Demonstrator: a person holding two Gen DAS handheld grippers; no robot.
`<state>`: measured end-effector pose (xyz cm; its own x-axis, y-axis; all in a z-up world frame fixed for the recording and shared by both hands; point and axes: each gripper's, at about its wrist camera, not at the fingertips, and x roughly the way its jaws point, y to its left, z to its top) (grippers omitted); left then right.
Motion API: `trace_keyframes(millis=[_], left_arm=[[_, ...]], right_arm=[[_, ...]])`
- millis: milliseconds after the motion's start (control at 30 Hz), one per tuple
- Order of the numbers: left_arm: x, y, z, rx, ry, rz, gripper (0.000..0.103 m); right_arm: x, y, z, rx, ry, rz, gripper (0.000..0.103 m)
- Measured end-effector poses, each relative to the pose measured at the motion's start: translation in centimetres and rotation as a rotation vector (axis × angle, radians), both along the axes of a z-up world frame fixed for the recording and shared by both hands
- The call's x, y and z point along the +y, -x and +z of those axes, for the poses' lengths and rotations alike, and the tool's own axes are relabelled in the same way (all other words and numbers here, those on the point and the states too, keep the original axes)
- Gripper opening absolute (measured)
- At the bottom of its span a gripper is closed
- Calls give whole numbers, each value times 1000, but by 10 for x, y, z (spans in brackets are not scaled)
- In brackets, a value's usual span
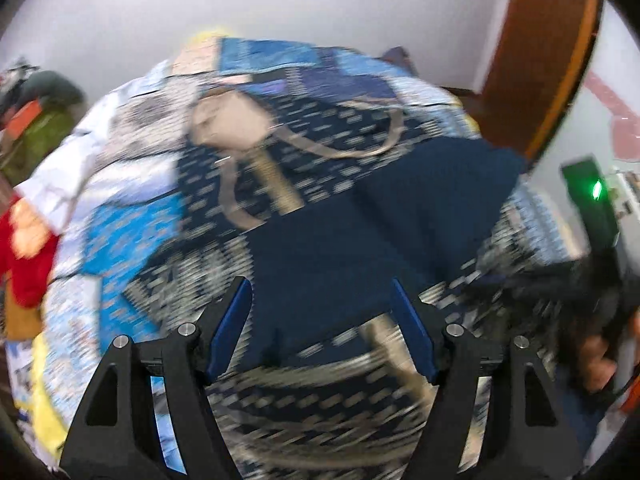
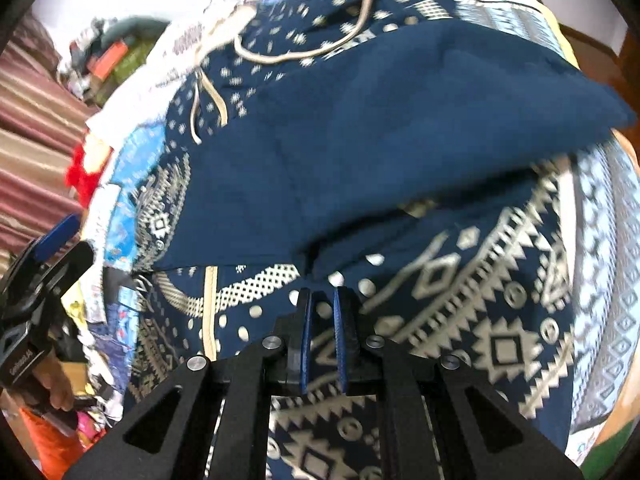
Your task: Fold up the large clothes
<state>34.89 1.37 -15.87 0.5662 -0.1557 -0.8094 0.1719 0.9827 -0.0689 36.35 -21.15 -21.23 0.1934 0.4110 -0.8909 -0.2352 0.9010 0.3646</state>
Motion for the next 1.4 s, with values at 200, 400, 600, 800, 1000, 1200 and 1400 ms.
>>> trace_keyframes(millis=[200, 400, 600, 800, 1000, 1200, 1400], left_arm=[[-69, -57, -13, 75, 7, -61, 72], [-155, -94, -19, 93, -12, -194, 72], [-245, -119, -38, 90, -75, -350, 72], [-282, -142, -60, 68, -161, -381, 25], [-243, -135, -3, -54, -116, -281, 4], [-128, -101, 78, -220, -60, -128, 4], [6, -62, 82, -250, -113, 81, 4]], right_arm=[[-44, 11, 5, -11, -32, -48, 7], [-120, 23, 38, -204, 178, -184, 7], [-199, 27, 41, -196, 174, -336, 7], [-230, 32, 29, -157, 149, -395, 7], [-206, 33, 38, -216, 232, -304, 7], [-152, 10, 67, -333, 259, -174, 7], [-74, -28, 86, -407, 254, -29, 7]])
